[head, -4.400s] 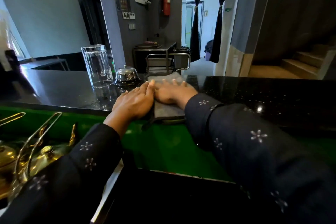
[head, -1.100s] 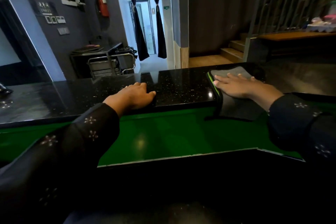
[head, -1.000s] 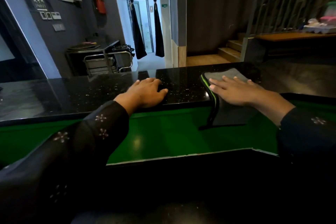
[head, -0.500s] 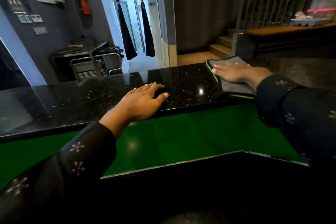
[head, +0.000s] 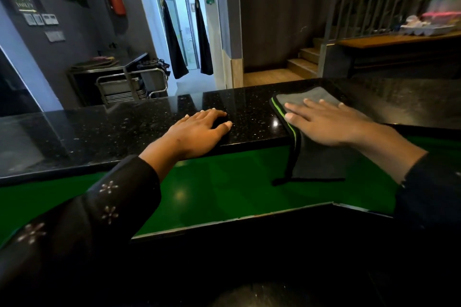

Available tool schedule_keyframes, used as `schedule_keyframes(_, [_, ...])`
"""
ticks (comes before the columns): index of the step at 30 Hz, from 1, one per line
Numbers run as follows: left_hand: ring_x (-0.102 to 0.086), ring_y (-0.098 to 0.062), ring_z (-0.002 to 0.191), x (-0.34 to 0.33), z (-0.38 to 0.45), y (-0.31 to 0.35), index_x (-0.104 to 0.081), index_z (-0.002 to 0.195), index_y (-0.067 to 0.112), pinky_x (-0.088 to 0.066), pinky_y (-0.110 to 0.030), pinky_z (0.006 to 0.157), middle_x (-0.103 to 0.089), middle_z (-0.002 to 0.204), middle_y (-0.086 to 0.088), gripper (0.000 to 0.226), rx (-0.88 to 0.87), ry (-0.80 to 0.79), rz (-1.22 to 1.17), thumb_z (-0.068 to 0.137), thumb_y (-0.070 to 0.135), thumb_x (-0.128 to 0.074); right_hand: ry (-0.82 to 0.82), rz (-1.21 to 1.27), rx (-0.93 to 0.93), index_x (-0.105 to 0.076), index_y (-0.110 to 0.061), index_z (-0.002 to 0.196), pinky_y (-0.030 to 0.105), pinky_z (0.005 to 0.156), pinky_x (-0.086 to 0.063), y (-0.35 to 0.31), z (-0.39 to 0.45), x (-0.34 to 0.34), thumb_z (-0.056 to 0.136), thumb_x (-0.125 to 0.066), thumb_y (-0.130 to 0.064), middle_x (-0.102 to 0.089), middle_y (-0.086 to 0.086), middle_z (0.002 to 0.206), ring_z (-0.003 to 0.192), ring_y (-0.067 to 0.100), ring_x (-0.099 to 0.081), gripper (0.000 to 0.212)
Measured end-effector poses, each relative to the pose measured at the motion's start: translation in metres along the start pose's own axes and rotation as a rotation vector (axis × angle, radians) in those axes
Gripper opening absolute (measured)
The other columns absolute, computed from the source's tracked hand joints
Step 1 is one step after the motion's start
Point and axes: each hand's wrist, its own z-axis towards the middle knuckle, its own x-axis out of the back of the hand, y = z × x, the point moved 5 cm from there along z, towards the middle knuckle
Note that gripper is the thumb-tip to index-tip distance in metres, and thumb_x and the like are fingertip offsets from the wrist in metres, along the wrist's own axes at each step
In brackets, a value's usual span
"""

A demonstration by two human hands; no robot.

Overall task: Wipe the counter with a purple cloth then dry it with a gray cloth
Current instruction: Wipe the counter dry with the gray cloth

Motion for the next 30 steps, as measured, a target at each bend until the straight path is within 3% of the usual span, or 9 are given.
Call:
schedule_keyframes(6, [-0.024, -0.020, 0.143, -0.001, 0.001, 0.001, -0.029, 0.145, 0.031, -0.009, -0.047, 0.117, -0.028, 0.155, -0.001, 0.055, 0.010, -0.003, 0.001, 0.096, 0.055, -0.025, -0.042, 0.033, -0.066, -0.011, -0.051, 0.148, 0.056, 0.115, 0.001, -0.006, 0.017, 0.008, 0.088, -0.010, -0.074, -0.002, -0.003, 0.162, 0.148, 0.029, -0.002, 0.064])
schedule_keyframes(10, [-0.035, -0.025, 0.137, 0.005, -0.004, 0.005, -0.035, 0.142, 0.030, -0.018, -0.046, 0.113, -0.038, 0.150, -0.003, 0.052, 0.026, 0.034, -0.030, 0.096, 0.053, -0.031, -0.043, 0.040, -0.108, -0.010, -0.044, 0.150, 0.060, 0.114, 0.004, -0.042, 0.027, 0.009, 0.088, -0.013, -0.074, 0.000, 0.004, 0.162, 0.147, 0.037, 0.001, 0.068])
schedule_keyframes(14, [-0.050, -0.028, 0.122, 0.010, -0.009, 0.000, -0.043, 0.135, 0.027, -0.040, -0.042, 0.101, -0.052, 0.137, -0.008, 0.044, 0.078, 0.113, -0.238, 0.094, 0.042, -0.043, -0.055, 0.028, 0.020, -0.009, -0.045, 0.149, 0.060, 0.114, 0.003, -0.107, 0.015, -0.003, 0.090, -0.013, -0.071, -0.001, 0.005, 0.162, 0.147, 0.036, 0.001, 0.064])
schedule_keyframes(18, [-0.051, -0.025, 0.123, 0.025, -0.024, -0.008, -0.042, 0.137, 0.022, -0.040, -0.041, 0.105, -0.053, 0.137, -0.007, 0.047, 0.019, 0.176, -0.349, 0.092, 0.035, -0.051, -0.028, 0.025, 0.119, -0.010, -0.053, 0.146, 0.056, 0.115, 0.000, -0.119, -0.002, -0.009, 0.089, -0.010, -0.073, -0.004, -0.001, 0.162, 0.148, 0.030, -0.003, 0.060])
schedule_keyframes(21, [-0.055, -0.025, 0.118, 0.052, -0.046, -0.059, -0.041, 0.138, 0.025, -0.041, -0.038, 0.104, -0.056, 0.132, -0.010, 0.051, 0.059, 0.155, -0.218, 0.092, 0.043, -0.053, -0.050, 0.024, 0.115, -0.011, -0.053, 0.146, 0.053, 0.114, 0.000, -0.104, -0.003, -0.005, 0.090, -0.010, -0.071, -0.004, -0.006, 0.162, 0.148, 0.026, -0.003, 0.059])
schedule_keyframes(24, [-0.049, -0.027, 0.127, 0.078, -0.088, -0.149, -0.039, 0.143, 0.021, -0.035, -0.036, 0.107, -0.050, 0.140, -0.012, 0.063, 0.277, 0.120, -0.069, 0.090, 0.053, -0.050, -0.072, 0.020, 0.010, -0.011, -0.052, 0.147, 0.056, 0.113, 0.003, -0.097, 0.009, -0.001, 0.090, -0.010, -0.071, -0.002, -0.004, 0.162, 0.148, 0.028, -0.001, 0.060])
schedule_keyframes(27, [-0.042, -0.029, 0.133, 0.087, -0.138, -0.218, -0.037, 0.145, 0.019, -0.030, -0.038, 0.110, -0.043, 0.146, -0.013, 0.071, 0.456, 0.079, 0.020, 0.087, 0.061, -0.044, -0.070, 0.027, -0.075, -0.011, -0.048, 0.149, 0.059, 0.114, 0.004, -0.117, 0.016, -0.002, 0.090, -0.009, -0.072, 0.000, -0.001, 0.162, 0.147, 0.033, 0.000, 0.064])
schedule_keyframes(30, [-0.035, -0.026, 0.138, 0.081, -0.162, -0.246, -0.037, 0.145, 0.019, -0.025, -0.042, 0.114, -0.036, 0.151, -0.009, 0.079, 0.476, 0.071, 0.021, 0.084, 0.069, -0.033, -0.052, 0.046, -0.068, -0.012, -0.042, 0.151, 0.061, 0.114, 0.004, -0.161, 0.016, -0.003, 0.092, -0.011, -0.069, 0.000, 0.003, 0.162, 0.146, 0.039, 0.001, 0.065])
